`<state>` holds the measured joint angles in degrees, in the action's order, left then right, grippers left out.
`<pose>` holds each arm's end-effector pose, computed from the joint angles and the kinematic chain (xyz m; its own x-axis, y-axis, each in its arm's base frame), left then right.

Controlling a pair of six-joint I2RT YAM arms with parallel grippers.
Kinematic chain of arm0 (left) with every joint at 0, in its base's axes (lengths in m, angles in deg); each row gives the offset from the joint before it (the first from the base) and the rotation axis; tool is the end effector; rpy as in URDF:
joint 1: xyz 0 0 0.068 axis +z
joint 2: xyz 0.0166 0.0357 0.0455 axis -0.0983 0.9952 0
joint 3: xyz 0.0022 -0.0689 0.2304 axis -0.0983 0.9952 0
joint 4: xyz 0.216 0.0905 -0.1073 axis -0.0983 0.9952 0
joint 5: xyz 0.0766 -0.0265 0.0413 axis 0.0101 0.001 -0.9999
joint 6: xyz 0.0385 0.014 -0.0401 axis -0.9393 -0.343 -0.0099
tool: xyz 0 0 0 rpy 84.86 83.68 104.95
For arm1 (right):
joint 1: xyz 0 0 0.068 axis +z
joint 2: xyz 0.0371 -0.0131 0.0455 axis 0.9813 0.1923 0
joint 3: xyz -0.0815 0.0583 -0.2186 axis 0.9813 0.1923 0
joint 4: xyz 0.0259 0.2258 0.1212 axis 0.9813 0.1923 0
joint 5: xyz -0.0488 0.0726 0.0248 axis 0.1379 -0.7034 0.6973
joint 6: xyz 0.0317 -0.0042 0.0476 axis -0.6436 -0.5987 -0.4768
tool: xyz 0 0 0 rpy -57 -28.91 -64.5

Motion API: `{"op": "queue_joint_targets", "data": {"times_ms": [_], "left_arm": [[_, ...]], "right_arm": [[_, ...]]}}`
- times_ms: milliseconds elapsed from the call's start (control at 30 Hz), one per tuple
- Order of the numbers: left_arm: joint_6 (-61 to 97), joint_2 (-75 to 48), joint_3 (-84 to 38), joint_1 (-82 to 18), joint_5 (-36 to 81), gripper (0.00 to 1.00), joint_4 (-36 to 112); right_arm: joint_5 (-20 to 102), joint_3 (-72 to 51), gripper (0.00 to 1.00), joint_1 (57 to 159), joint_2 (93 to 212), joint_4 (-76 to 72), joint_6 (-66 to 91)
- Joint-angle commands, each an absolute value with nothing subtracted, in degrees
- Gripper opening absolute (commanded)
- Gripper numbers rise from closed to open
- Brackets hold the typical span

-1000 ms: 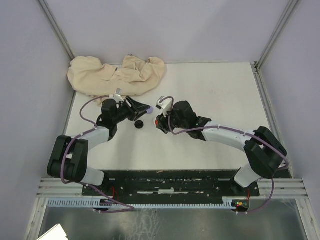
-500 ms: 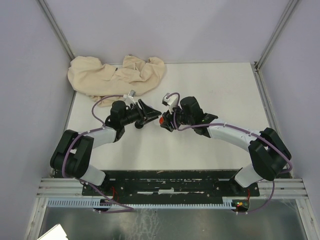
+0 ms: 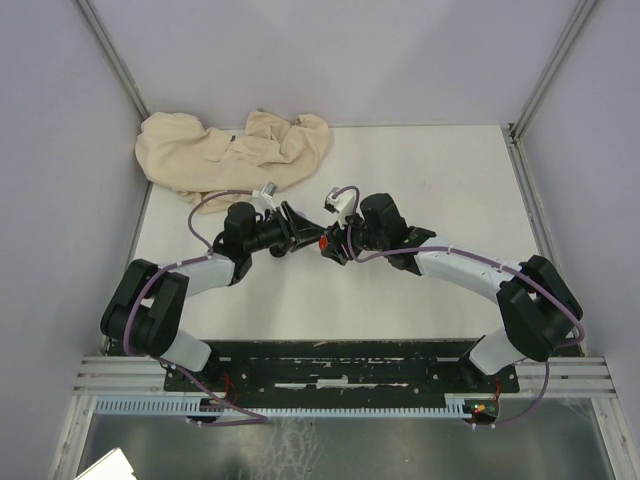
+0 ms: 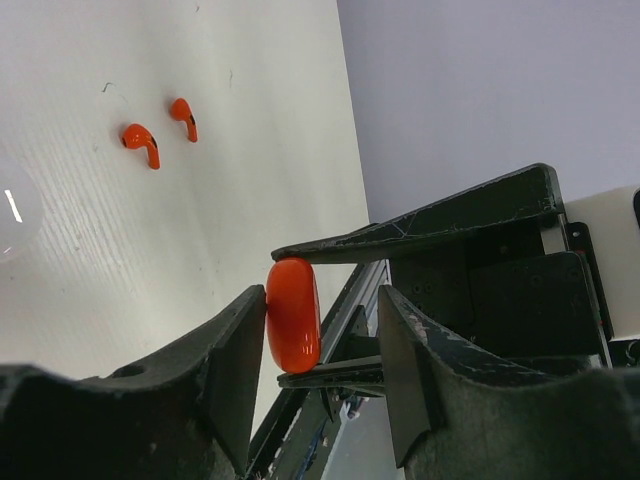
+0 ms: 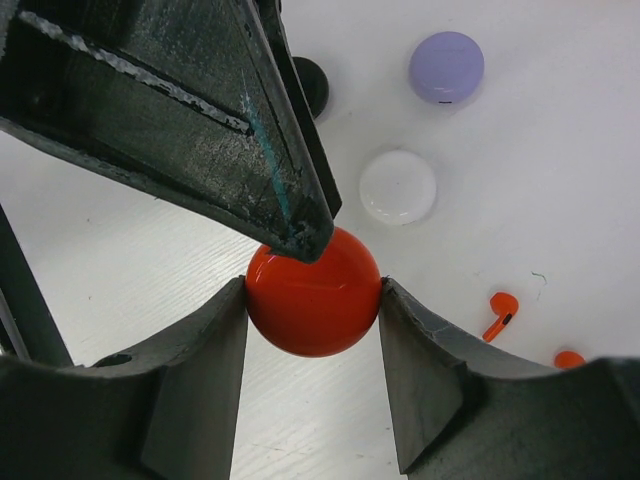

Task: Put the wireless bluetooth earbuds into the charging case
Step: Pick up the charging case at the center of the board.

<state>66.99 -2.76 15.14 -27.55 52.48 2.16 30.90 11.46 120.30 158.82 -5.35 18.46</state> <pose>0.2717 -0.1362 0.1651 -0.8492 -0.3974 -0.3476 0.2225 0.3277 -0.9182 0.2469 0.2338 0.2032 -0.3928 -0.3314 -0.8578 -0.8193 0.5497 0.1628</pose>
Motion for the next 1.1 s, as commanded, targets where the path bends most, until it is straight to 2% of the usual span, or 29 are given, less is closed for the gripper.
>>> {"op": "queue_joint_targets", "data": {"times_ms": [0,533,767,900,1000,1067], "left_arm": [[63.71,-3.05,14.68,-28.01,54.28,0.54,1.81],[62.38,-2.75,14.8,-29.12,55.22,0.47,3.21],[61.96,-2.68,14.81,-29.2,55.36,0.34,3.27],[61.67,-2.69,14.82,-29.36,55.52,0.32,3.3],[61.39,-2.65,14.77,-29.54,55.57,0.25,3.26],[61.24,-2.71,14.81,-29.6,55.43,0.15,3.26]], "right_arm": [[30.02,9.97,0.22,119.92,156.9,-7.12,18.6],[30.27,9.51,0.22,119.63,157.33,-7.09,18.42],[30.45,9.57,0.22,119.53,157.29,-7.13,18.33],[30.37,9.56,0.22,119.52,157.25,-7.22,18.16],[30.36,9.53,0.22,119.52,157.33,-7.23,18.08],[30.42,9.51,0.24,119.54,157.29,-7.3,17.99]]}}
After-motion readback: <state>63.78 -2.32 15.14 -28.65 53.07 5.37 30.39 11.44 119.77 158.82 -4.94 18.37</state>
